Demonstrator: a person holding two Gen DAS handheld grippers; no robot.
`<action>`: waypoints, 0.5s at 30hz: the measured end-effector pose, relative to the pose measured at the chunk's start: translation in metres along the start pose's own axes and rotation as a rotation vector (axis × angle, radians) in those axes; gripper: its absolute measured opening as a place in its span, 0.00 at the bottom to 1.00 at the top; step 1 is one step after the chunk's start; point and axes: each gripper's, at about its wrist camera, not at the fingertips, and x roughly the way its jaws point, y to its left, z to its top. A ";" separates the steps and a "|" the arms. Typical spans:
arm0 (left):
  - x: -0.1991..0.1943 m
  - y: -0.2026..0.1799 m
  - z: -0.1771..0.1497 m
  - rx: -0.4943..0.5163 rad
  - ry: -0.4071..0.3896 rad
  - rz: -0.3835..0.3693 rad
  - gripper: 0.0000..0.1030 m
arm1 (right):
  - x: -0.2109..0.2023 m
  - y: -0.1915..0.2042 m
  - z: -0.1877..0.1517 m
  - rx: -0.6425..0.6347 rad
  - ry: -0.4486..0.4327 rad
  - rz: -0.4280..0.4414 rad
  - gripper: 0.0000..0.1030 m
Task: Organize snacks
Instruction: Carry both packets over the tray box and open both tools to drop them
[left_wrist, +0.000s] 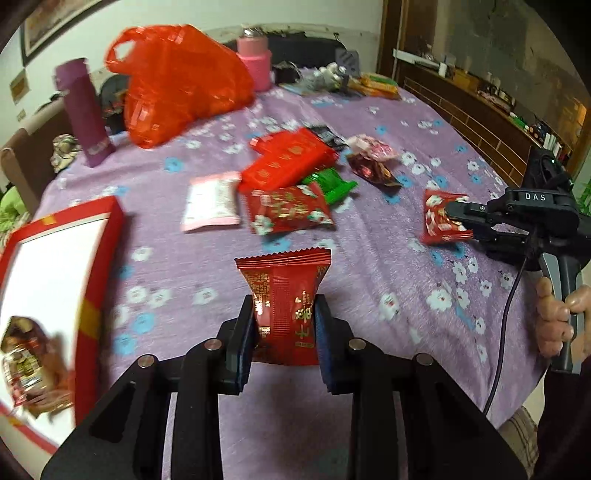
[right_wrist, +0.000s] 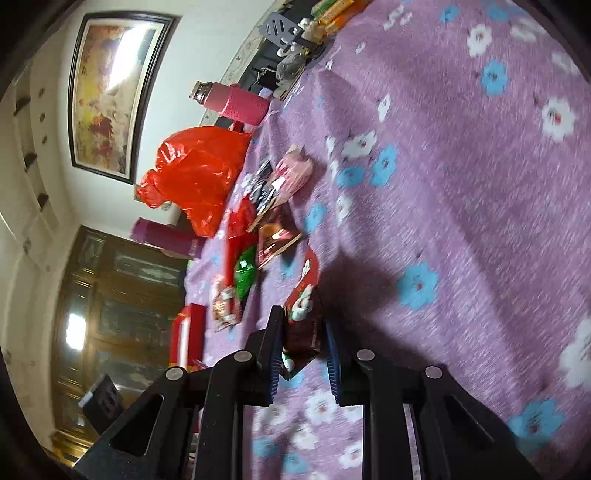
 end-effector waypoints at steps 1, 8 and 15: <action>-0.005 0.006 -0.002 -0.009 -0.009 0.007 0.26 | 0.001 0.001 -0.002 0.012 0.003 0.022 0.21; -0.035 0.051 -0.016 -0.072 -0.063 0.080 0.26 | 0.014 0.037 -0.019 -0.018 0.019 0.075 0.21; -0.052 0.097 -0.035 -0.149 -0.092 0.165 0.26 | 0.055 0.088 -0.041 -0.065 0.103 0.123 0.21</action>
